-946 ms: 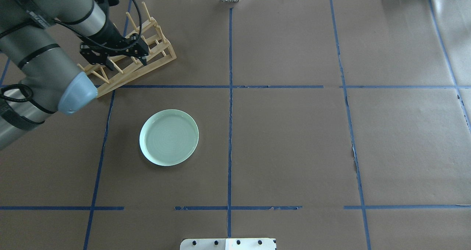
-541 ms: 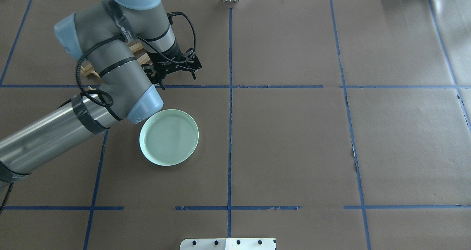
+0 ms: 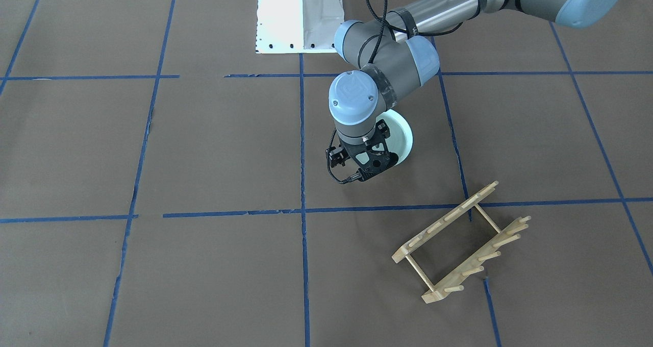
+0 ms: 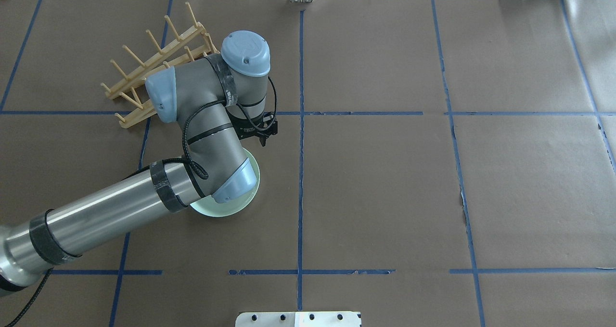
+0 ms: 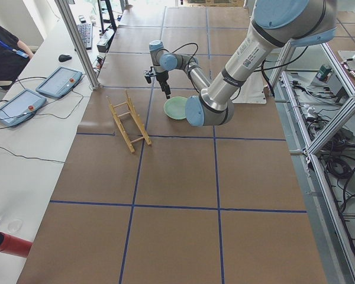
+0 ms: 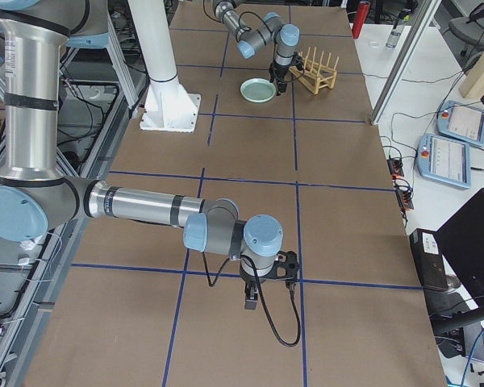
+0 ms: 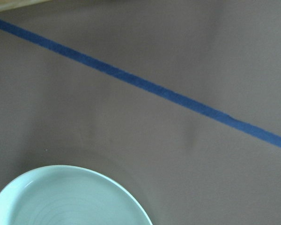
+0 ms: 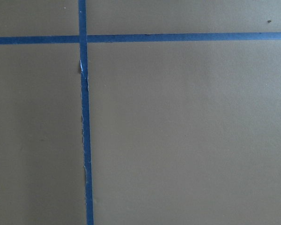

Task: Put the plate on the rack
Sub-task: 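Move the left gripper down over the rim of the pale green plate, then close the left gripper on the plate rim farthest from the robot, then lift the plate with the left gripper and tilt it upright, then lower the upright plate with the left gripper into the rack slots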

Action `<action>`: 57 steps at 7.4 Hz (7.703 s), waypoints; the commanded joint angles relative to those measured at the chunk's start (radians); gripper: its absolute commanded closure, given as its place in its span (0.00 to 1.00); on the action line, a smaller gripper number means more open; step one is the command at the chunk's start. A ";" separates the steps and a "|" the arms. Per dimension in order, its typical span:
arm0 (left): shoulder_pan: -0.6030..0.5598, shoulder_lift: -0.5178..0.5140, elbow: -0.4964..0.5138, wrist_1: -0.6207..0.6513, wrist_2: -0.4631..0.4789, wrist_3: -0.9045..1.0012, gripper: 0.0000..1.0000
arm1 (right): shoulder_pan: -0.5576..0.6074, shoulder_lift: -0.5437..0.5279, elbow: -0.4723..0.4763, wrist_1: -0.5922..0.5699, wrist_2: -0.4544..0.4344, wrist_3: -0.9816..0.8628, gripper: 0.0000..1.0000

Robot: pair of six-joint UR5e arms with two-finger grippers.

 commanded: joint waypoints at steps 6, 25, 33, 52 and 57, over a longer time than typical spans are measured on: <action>0.029 -0.023 0.019 0.000 0.116 0.024 0.02 | 0.001 0.000 0.000 0.000 0.000 0.000 0.00; -0.269 0.055 -0.386 -0.086 -0.137 0.049 1.00 | -0.001 0.000 0.000 0.000 0.000 0.000 0.00; -0.532 0.112 -0.102 -1.147 -0.221 -0.311 1.00 | -0.001 0.000 -0.002 0.000 0.000 0.000 0.00; -0.414 0.328 0.126 -1.871 0.195 -0.545 1.00 | -0.001 0.000 -0.002 0.000 0.000 0.000 0.00; -0.383 0.334 0.142 -1.867 0.200 -0.534 1.00 | 0.001 0.000 0.000 0.000 0.000 0.000 0.00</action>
